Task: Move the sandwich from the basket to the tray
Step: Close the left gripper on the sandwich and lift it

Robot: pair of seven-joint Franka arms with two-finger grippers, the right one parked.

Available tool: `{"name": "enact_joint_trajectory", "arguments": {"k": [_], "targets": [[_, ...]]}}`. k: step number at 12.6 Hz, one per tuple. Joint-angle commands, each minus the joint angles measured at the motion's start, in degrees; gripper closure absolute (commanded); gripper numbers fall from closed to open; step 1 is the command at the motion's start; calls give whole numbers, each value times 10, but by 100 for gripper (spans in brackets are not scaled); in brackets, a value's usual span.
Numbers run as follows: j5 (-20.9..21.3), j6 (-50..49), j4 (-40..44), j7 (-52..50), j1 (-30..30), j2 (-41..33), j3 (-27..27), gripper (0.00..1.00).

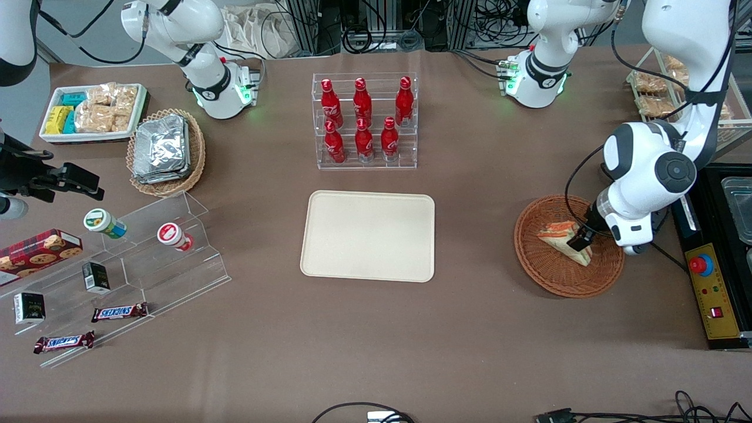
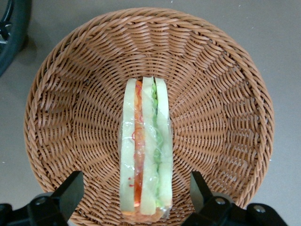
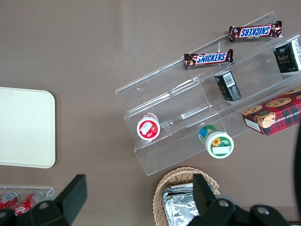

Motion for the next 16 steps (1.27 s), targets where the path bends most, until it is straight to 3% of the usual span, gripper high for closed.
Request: {"name": "enact_joint_trajectory", "arguments": {"k": [1, 5, 6, 7, 11, 14, 16], "targets": [[-7, 15, 0, -4, -9, 21, 1, 0], [-7, 64, -3, -1, -9, 65, 1, 2], [3, 68, -1, 4, -9, 66, 1, 46], [3, 68, 3, 11, -13, 65, 0, 99], [6, 46, 36, 94, -20, 58, 0, 100], [6, -126, 133, 208, -27, 55, -3, 100], [6, -261, 241, 286, -69, 65, -6, 100]]}}
